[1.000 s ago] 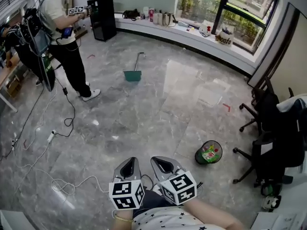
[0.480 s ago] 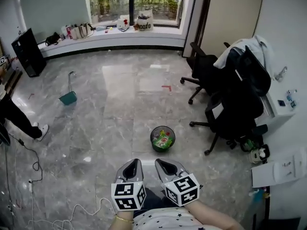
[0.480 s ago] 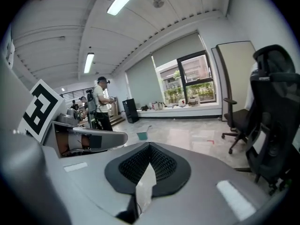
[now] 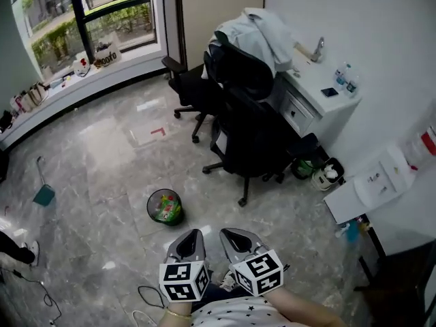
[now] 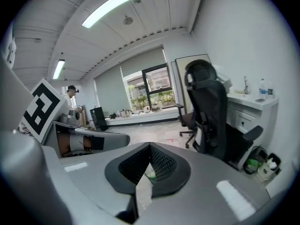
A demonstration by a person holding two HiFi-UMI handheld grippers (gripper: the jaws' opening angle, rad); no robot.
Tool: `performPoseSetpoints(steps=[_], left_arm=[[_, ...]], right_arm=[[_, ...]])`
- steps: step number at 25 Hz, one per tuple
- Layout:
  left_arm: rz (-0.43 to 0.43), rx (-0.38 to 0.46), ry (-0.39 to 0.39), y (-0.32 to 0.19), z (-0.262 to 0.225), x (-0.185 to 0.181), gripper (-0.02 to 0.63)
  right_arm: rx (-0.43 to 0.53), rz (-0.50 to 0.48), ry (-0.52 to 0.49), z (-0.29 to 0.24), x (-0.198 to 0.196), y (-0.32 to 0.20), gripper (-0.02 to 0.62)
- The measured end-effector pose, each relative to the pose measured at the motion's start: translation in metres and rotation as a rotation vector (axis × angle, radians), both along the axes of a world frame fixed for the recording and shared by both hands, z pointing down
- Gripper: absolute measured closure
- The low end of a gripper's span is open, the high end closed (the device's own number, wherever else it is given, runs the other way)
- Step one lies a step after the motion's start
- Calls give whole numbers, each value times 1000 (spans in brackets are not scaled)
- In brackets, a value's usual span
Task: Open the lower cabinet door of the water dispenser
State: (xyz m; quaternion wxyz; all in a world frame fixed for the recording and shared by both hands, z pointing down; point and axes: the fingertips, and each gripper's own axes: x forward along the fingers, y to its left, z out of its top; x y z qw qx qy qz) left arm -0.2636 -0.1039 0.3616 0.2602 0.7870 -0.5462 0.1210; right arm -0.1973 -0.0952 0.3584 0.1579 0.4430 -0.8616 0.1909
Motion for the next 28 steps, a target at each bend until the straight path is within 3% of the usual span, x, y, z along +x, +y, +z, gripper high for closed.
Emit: performPoseSetpoints(steps=[10, 14, 21, 28], left_arm=[[588, -17, -46, -12, 9, 257, 600], [773, -14, -52, -8, 16, 352, 600], [1006, -19, -77, -14, 39, 509, 600], [1114, -68, -126, -45, 90, 668, 600]], right_arm=[[-48, 538, -41, 20, 230, 15, 598], [-68, 732, -55, 32, 314, 32, 598], [-111, 1087, -94, 58, 474, 59, 598], [-183, 1282, -94, 100, 643, 43, 598]])
